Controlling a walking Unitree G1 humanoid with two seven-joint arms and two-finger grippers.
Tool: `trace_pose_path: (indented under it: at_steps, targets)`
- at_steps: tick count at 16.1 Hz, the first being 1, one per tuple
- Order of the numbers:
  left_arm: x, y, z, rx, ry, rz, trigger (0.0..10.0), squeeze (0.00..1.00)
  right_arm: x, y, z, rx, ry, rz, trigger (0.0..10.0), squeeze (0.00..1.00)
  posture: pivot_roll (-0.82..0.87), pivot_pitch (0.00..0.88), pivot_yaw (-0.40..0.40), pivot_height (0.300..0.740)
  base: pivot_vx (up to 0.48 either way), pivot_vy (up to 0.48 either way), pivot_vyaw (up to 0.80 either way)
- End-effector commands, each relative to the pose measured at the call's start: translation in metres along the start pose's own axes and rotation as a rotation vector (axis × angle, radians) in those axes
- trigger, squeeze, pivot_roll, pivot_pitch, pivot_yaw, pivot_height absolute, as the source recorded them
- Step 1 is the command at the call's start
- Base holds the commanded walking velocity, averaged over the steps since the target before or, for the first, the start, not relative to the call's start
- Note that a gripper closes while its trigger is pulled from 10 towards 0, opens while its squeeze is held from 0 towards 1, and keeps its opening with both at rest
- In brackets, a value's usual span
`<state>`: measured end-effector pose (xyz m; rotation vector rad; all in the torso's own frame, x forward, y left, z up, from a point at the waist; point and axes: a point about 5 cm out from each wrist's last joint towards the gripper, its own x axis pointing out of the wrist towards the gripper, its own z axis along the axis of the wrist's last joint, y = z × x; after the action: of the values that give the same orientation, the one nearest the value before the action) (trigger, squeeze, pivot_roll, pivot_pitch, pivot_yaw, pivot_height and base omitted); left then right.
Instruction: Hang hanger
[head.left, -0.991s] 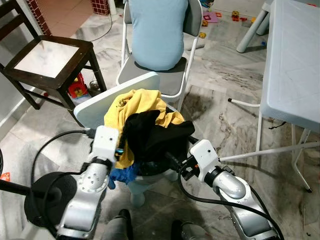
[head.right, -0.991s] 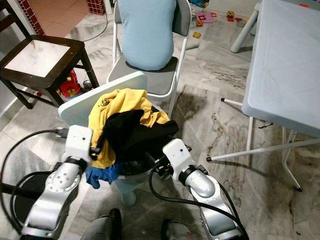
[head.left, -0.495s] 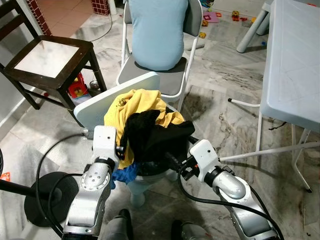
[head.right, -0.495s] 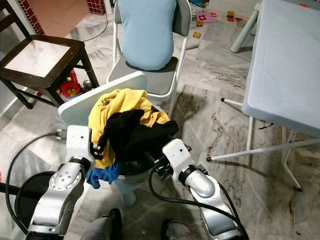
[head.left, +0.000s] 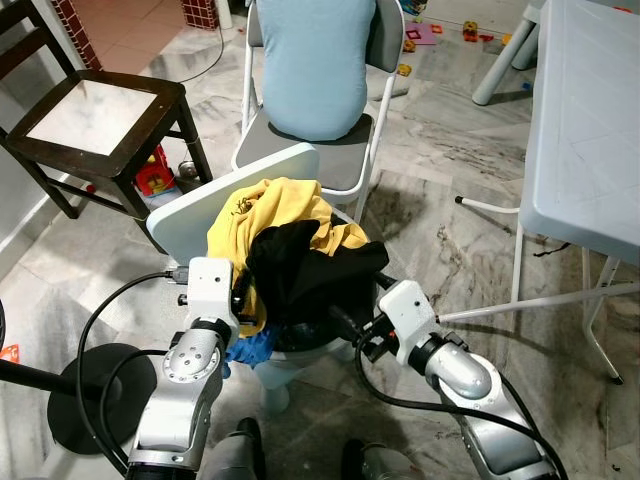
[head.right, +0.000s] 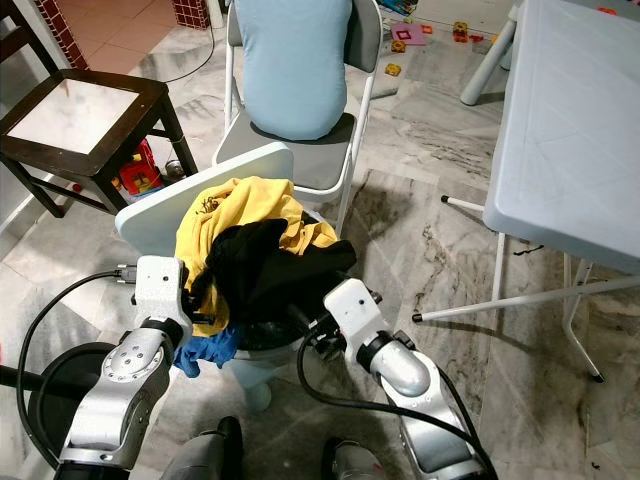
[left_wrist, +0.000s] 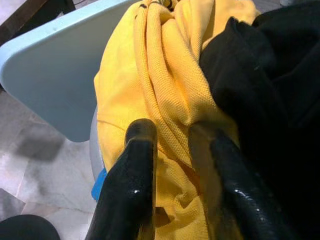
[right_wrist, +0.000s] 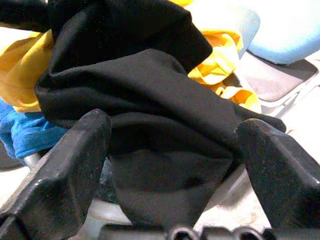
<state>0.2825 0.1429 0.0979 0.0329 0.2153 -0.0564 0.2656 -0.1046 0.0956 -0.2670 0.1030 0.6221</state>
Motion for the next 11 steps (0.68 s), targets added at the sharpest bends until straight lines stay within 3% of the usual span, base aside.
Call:
trace_pose_path:
  at_steps: [1, 11]
  targets:
    - [0.0000, 0.0002, -0.0043, -0.006, 0.018, -0.009, 0.0, 0.00, -0.0018, 0.0018, -0.0031, -0.004, 0.013, 0.005, 10.0, 0.00, -0.04, 0.258, -0.053, 0.740, 0.000, 0.000, 0.00]
    - [-0.0010, 0.0096, -0.0057, -0.024, 0.023, 0.060, 0.0, 0.00, -0.0012, 0.0015, -0.0038, -0.003, 0.016, 0.011, 10.0, 0.00, -0.03, 0.262, -0.058, 0.740, 0.000, 0.000, 0.00]
